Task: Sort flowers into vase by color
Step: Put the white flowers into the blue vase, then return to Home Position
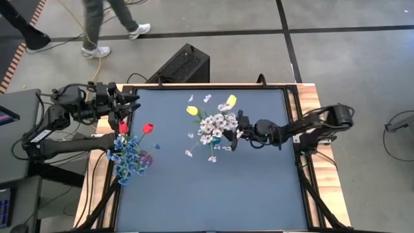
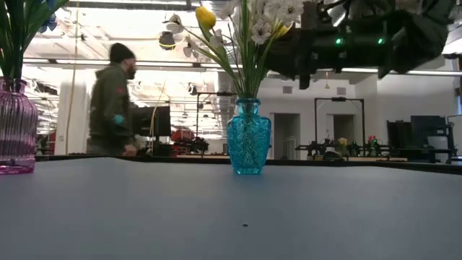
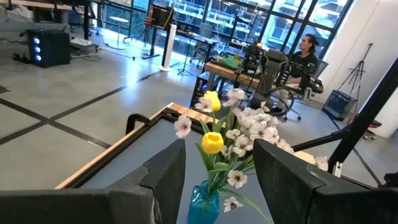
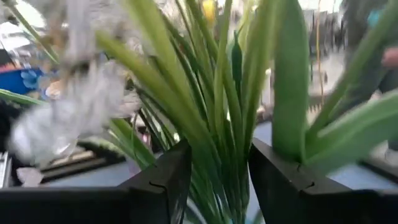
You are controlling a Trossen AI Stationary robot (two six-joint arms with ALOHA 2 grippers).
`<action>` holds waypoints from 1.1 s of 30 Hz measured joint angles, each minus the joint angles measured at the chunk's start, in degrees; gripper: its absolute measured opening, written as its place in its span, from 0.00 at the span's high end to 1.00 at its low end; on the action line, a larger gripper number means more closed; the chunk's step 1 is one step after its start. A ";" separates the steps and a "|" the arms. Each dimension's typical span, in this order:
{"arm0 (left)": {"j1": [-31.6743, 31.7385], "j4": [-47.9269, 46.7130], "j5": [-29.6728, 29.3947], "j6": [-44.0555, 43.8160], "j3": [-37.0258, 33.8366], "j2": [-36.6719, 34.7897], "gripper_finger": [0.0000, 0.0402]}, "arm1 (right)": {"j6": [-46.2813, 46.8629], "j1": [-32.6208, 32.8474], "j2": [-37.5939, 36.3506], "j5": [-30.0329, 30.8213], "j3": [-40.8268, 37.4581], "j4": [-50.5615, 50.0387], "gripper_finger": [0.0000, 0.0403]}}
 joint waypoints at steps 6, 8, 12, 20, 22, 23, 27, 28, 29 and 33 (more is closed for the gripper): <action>0.00 0.40 -0.02 0.49 0.00 0.00 0.56 | 1.31 0.15 -12.77 -2.60 0.00 -18.80 0.52; 0.00 0.38 -0.02 0.74 0.00 0.00 0.56 | 3.37 0.16 -17.03 -3.84 0.00 -24.28 0.52; 0.00 0.40 0.00 0.98 0.00 0.00 0.56 | 7.96 0.15 -25.10 -7.43 0.01 -37.35 0.52; 0.00 0.40 -0.02 2.46 0.00 0.00 0.56 | 12.83 0.16 -37.95 -11.81 7.08 -70.61 0.52; 0.00 0.39 -0.02 2.51 0.00 0.00 0.56 | 12.81 0.15 -39.66 -11.81 9.26 -74.17 0.52; 0.00 0.38 -0.02 2.53 0.00 0.00 0.56 | 12.81 0.05 -40.38 -11.82 10.16 -75.11 0.52; 0.00 -0.22 -0.02 5.40 -0.05 -0.16 0.56 | 12.79 -0.11 -42.85 -11.85 12.35 -75.83 0.52; 0.00 -0.07 -0.04 6.03 -0.29 -0.43 0.56 | 12.79 -0.11 -43.44 -11.85 12.59 -75.91 0.52; 0.00 -0.10 -0.07 6.65 -0.65 -0.67 0.56 | 12.82 -0.11 -44.11 -11.85 12.83 -76.15 0.52; -0.02 0.52 -3.34 9.00 -2.55 -2.44 0.56 | 15.48 0.95 -46.82 -11.82 12.87 -80.23 0.58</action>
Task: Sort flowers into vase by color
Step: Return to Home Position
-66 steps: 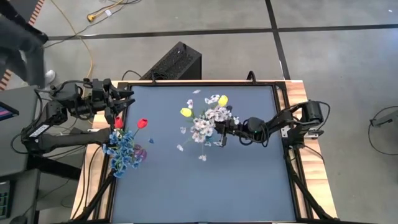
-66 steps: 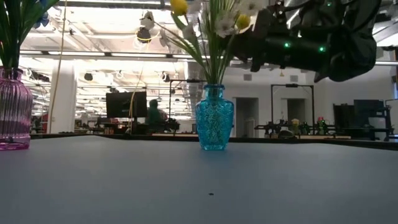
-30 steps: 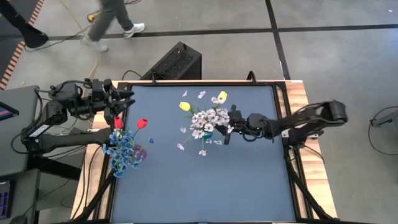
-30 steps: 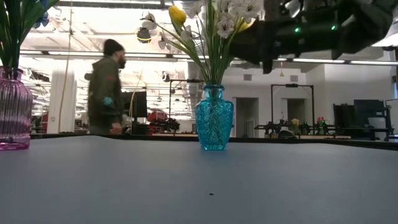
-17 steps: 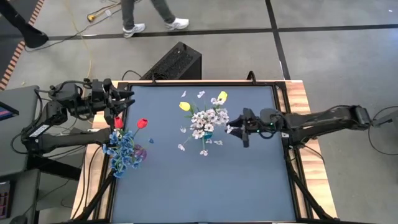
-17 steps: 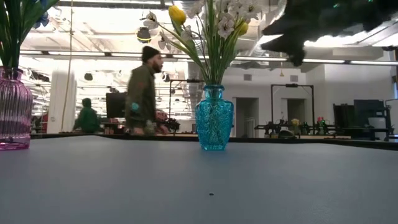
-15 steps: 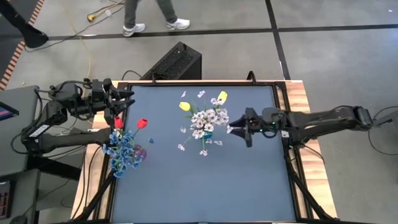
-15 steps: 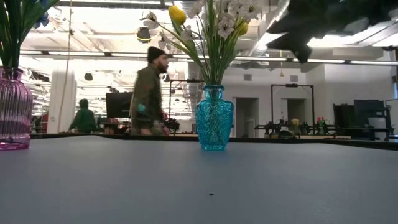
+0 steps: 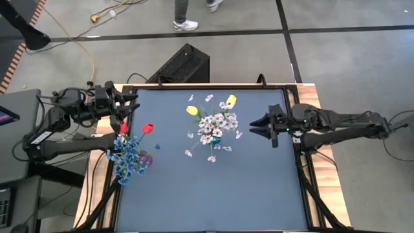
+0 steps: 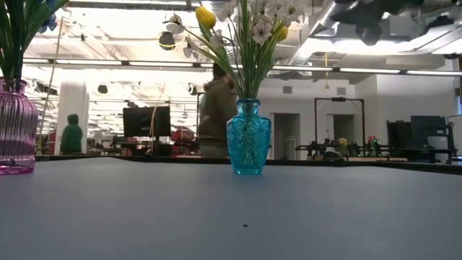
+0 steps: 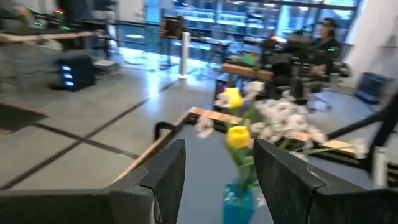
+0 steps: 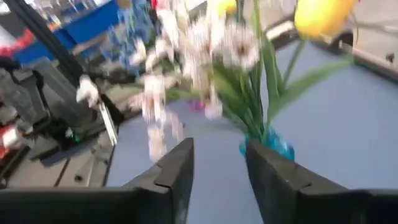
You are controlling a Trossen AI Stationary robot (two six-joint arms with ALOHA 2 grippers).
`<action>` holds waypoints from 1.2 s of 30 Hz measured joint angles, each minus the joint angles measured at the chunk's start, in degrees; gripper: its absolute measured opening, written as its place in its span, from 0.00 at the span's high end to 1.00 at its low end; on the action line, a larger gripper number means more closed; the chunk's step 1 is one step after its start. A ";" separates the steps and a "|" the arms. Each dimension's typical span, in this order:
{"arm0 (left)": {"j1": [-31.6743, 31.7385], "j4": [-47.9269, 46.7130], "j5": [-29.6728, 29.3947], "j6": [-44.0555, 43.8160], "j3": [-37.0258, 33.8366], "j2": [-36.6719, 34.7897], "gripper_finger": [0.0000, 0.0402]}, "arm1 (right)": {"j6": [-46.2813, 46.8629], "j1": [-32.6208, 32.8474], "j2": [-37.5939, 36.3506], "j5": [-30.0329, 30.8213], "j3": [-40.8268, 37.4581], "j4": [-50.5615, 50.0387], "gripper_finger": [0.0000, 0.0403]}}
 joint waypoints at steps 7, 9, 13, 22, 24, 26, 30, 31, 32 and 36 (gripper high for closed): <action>0.02 7.23 -10.46 0.56 -9.55 -7.06 0.56 | -0.20 5.59 -2.43 1.58 -2.60 -4.06 0.95; 0.02 11.29 -13.91 0.54 -12.59 -9.01 0.56 | -0.24 6.96 -2.85 2.75 -3.25 -2.83 0.95; 0.02 16.46 -19.72 2.38 -17.58 -10.72 0.56 | -0.25 8.69 -4.22 6.77 -4.59 -2.15 0.93; 2.43 22.62 -30.85 4.42 -26.87 -9.16 0.56 | -0.26 9.21 -6.44 7.73 -6.73 -0.31 0.95; 3.85 23.47 -30.54 4.59 -28.92 -9.55 0.56 | -0.26 9.19 -6.44 7.73 -6.73 -0.35 0.94; 5.22 23.96 -27.08 4.14 -30.97 -10.84 0.56 | -0.30 9.21 -6.40 7.73 -6.73 -0.35 0.95; 7.51 23.92 -20.49 2.08 -34.94 -14.97 0.57 | -0.56 9.26 -6.42 7.71 -6.73 -0.35 0.95; 7.90 23.92 -19.14 1.57 -35.98 -16.24 0.57 | -0.96 9.37 -6.42 7.72 -6.73 -0.37 0.95; 8.15 23.77 -17.78 0.92 -36.92 -17.59 0.58 | -1.51 9.61 -6.42 7.82 -6.75 -0.33 0.95; 8.33 22.70 -15.60 -1.90 -39.01 -22.15 0.60 | -3.29 10.77 -7.42 9.90 -9.21 2.25 0.96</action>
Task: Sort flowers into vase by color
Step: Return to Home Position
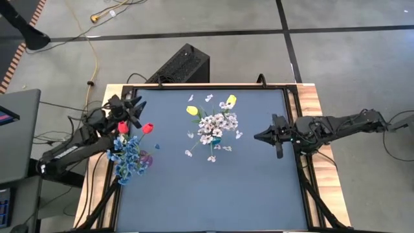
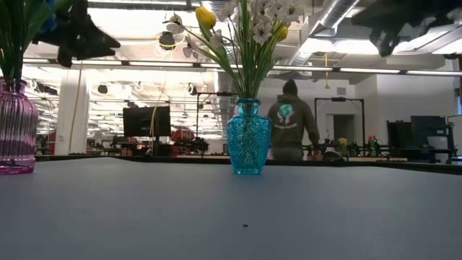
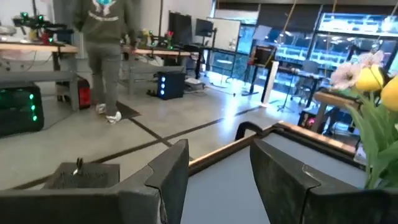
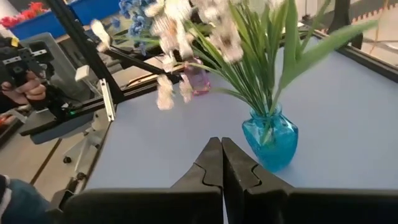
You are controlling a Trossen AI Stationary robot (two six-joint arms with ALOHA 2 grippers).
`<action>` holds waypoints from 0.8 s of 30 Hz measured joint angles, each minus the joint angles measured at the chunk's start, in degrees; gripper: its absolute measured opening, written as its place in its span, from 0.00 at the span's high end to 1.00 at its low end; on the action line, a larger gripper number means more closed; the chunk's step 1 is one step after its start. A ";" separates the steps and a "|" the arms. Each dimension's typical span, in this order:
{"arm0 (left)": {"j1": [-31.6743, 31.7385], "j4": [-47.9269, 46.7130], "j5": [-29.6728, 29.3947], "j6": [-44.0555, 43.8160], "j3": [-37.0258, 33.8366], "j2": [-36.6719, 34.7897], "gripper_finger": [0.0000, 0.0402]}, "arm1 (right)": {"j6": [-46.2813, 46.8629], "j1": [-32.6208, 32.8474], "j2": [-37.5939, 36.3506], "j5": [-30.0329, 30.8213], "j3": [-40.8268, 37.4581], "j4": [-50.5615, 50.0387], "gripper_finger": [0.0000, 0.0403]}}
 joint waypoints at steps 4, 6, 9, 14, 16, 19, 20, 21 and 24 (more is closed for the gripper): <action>0.00 -4.18 -0.59 -1.98 -1.84 -3.08 0.62 | 0.76 -0.61 -4.68 0.88 -6.93 5.05 0.96; 0.00 -5.04 0.10 -3.74 -3.45 -3.99 0.62 | 0.88 -1.25 -7.31 0.91 -10.36 7.32 0.96; 0.00 -5.04 2.48 -5.78 -6.35 -4.80 0.64 | 0.67 -2.44 -10.53 0.90 -13.49 9.39 0.96; 0.00 -2.82 2.96 -7.34 -10.73 -5.66 0.67 | -0.14 -4.47 -15.75 0.89 -17.03 8.70 0.96; 0.00 -1.62 2.93 -7.65 -12.10 -5.59 0.68 | -0.74 -5.63 -18.22 0.87 -18.70 8.74 0.96; 0.02 0.04 3.21 -7.66 -14.06 -5.59 0.70 | -0.94 -7.22 -21.17 0.75 -20.82 8.95 0.96; 0.02 0.73 4.11 -7.67 -14.78 -5.59 0.71 | -0.95 -7.71 -22.18 0.62 -21.67 8.96 0.96; 0.02 1.73 5.41 -7.74 -15.27 -5.53 0.71 | -0.95 -8.10 -23.13 0.60 -22.54 8.92 0.96; 0.00 3.10 8.61 -7.69 -15.63 -4.61 0.74 | -1.08 -9.03 -25.68 0.47 -25.06 8.88 0.96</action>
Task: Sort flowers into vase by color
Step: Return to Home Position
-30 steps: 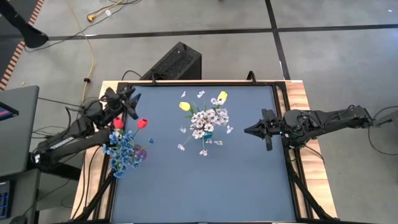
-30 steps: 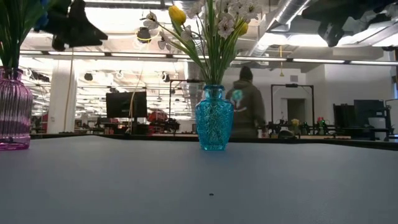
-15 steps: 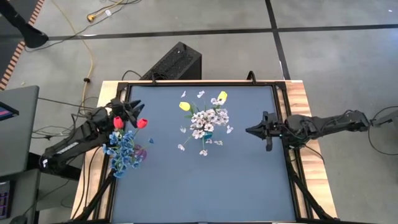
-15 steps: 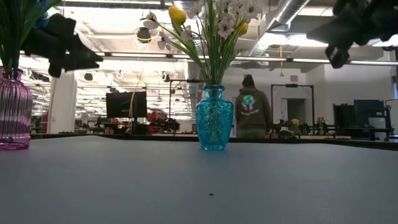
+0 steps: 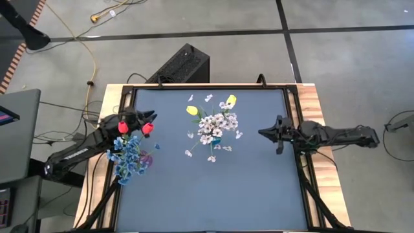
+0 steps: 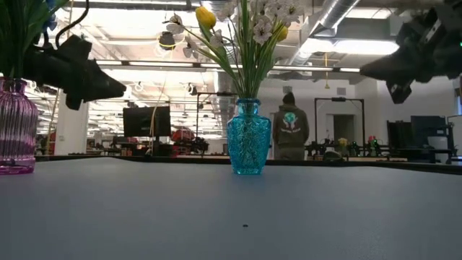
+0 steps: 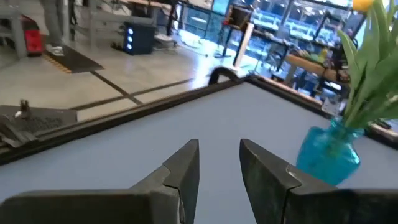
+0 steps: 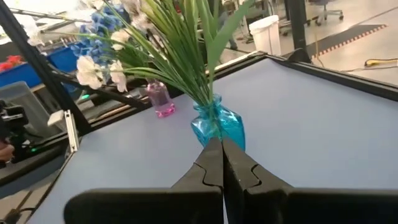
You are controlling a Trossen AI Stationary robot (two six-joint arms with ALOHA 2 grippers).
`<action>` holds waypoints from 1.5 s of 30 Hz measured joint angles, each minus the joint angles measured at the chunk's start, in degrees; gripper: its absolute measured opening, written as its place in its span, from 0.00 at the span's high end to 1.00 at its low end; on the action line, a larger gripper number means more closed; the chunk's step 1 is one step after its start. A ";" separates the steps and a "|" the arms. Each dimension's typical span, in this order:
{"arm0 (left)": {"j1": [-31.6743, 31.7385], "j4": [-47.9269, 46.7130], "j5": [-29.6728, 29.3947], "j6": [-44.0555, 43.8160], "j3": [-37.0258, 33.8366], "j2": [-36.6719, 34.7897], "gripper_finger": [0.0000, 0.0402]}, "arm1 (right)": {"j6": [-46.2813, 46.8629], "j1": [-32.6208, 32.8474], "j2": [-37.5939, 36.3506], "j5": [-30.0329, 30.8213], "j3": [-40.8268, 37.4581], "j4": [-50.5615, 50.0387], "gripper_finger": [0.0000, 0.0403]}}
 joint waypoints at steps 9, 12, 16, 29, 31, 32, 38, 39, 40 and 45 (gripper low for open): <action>0.02 -0.19 -0.06 1.51 -0.04 0.00 0.80 | -2.83 -2.18 -4.67 -3.17 -6.45 7.17 0.96; 0.02 -0.34 0.09 1.73 -0.02 0.01 0.80 | -4.83 -2.89 -4.63 -5.55 -6.45 6.61 0.96; 0.02 -0.40 -0.29 3.50 -0.02 0.01 0.80 | -7.41 -3.73 -3.46 -6.03 -6.47 6.40 0.94; 0.02 -0.59 -0.67 3.93 0.02 0.01 0.80 | -7.41 -4.70 -1.99 -5.63 -6.51 6.42 0.79; 0.02 -0.60 -0.67 3.93 0.02 0.01 0.80 | -7.41 -4.70 -1.99 -5.63 -6.51 6.41 0.79; 0.02 -0.60 -0.67 3.93 0.02 0.01 0.80 | -7.41 -4.70 -1.99 -5.63 -6.51 6.40 0.79; 0.02 -0.62 -0.67 3.93 0.02 0.01 0.80 | -7.43 -4.70 -1.99 -5.60 -6.56 6.41 0.79; 0.02 -0.62 -0.67 3.93 0.02 0.01 0.80 | -7.42 -4.70 -1.99 -5.59 -6.56 6.40 0.79; 0.02 -0.62 -0.67 3.93 0.02 0.01 0.80 | -7.43 -4.70 -1.99 -5.59 -6.56 6.40 0.79; 0.02 -0.64 -0.67 3.96 0.02 0.01 0.80 | -7.43 -4.70 -1.99 -5.50 -6.56 6.40 0.79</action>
